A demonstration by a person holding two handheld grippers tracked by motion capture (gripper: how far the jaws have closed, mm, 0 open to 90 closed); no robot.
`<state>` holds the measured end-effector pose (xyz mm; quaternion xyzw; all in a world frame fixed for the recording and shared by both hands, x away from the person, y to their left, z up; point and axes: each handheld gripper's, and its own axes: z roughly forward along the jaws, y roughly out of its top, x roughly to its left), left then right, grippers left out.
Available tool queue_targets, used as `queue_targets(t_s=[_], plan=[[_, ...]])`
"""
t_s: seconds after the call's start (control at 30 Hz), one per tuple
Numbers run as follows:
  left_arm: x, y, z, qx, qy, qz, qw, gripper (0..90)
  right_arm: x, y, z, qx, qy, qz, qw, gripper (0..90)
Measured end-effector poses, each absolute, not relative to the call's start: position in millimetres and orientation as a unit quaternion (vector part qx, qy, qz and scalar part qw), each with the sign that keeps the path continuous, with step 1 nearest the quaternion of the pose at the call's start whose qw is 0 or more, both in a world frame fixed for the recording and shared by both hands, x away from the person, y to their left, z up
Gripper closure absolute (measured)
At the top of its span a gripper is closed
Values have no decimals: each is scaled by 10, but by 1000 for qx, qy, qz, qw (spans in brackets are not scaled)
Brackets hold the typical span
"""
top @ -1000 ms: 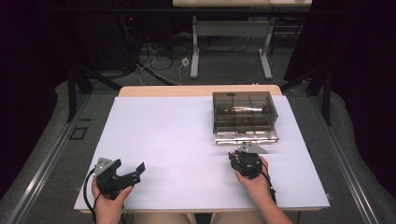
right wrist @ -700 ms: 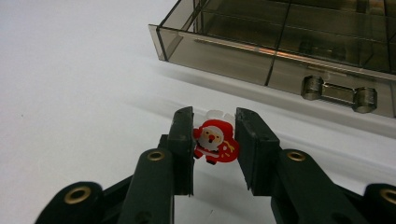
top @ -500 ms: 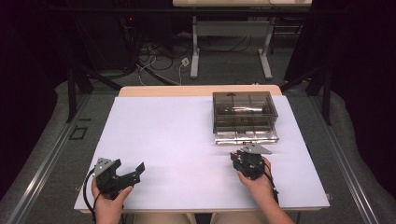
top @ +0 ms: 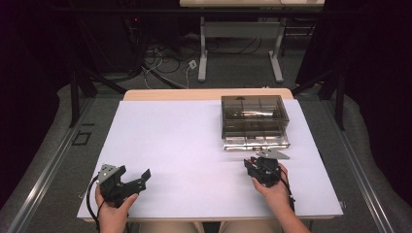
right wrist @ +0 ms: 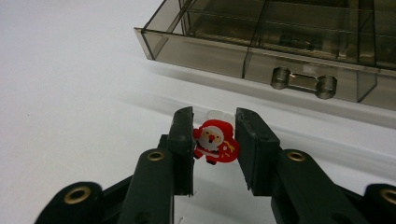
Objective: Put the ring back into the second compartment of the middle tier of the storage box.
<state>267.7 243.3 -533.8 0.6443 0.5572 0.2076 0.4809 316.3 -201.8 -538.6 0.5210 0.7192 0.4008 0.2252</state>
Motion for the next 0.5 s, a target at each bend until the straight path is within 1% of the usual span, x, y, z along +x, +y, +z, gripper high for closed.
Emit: queue_targets(t_s=[0.5], plan=[[2675, 2435, -5338, 644, 559, 206, 480, 7, 3175, -2205, -5277, 542, 708, 396, 222, 683]])
